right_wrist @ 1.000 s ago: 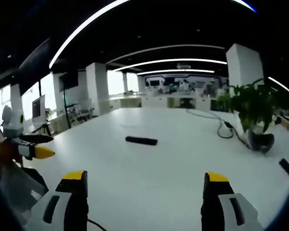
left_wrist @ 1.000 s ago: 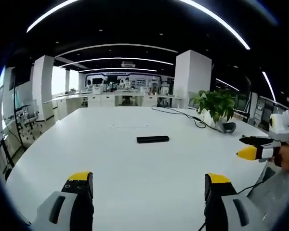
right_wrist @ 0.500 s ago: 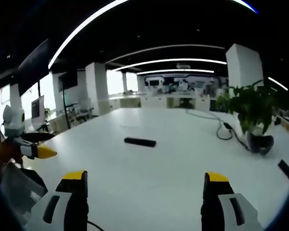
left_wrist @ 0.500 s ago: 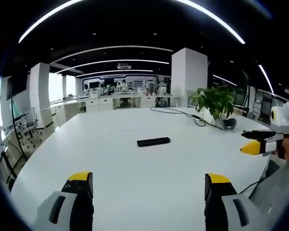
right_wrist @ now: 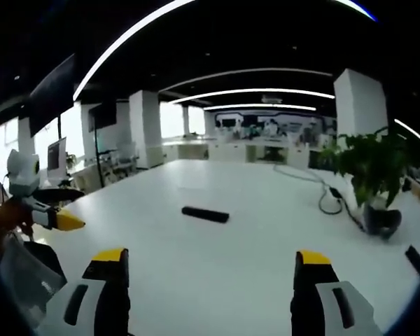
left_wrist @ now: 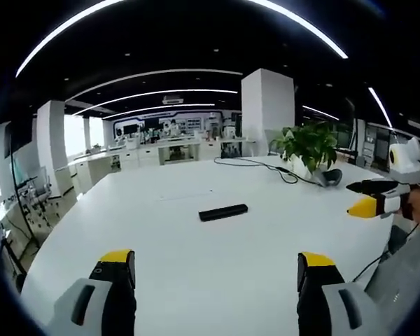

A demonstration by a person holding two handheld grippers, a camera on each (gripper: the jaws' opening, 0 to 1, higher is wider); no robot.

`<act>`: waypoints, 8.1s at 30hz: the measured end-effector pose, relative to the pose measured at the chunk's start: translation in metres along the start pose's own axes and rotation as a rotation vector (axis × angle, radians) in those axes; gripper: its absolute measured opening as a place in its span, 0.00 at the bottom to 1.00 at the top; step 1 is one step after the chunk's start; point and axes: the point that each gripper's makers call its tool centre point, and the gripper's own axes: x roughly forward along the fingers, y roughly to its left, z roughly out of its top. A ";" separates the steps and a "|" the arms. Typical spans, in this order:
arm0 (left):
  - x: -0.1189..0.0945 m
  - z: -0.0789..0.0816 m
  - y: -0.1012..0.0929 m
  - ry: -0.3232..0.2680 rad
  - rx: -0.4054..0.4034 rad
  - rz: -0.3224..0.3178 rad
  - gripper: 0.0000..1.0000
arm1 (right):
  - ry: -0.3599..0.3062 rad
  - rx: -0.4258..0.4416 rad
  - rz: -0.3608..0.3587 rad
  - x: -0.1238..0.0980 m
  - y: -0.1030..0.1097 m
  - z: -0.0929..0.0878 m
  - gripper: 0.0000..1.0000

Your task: Press the specified remote control buttons in sequence, fully releasing each button before pressing the next.

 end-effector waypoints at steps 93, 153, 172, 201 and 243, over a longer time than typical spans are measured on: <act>0.201 -0.017 0.037 0.120 0.185 -0.422 1.00 | 0.159 -0.317 0.306 0.195 -0.056 -0.018 0.87; 0.295 -0.028 0.020 0.180 0.321 -0.788 0.72 | 0.245 -0.514 0.671 0.281 -0.028 -0.038 0.63; 0.303 -0.029 0.016 0.184 0.363 -0.834 0.52 | 0.296 -0.557 0.767 0.296 -0.023 -0.042 0.40; 0.311 -0.027 0.015 0.186 0.495 -0.826 0.27 | 0.313 -0.597 0.812 0.303 -0.019 -0.041 0.21; 0.178 -0.058 -0.024 0.274 0.498 -0.865 0.23 | 0.271 -0.673 0.857 0.189 0.046 -0.067 0.19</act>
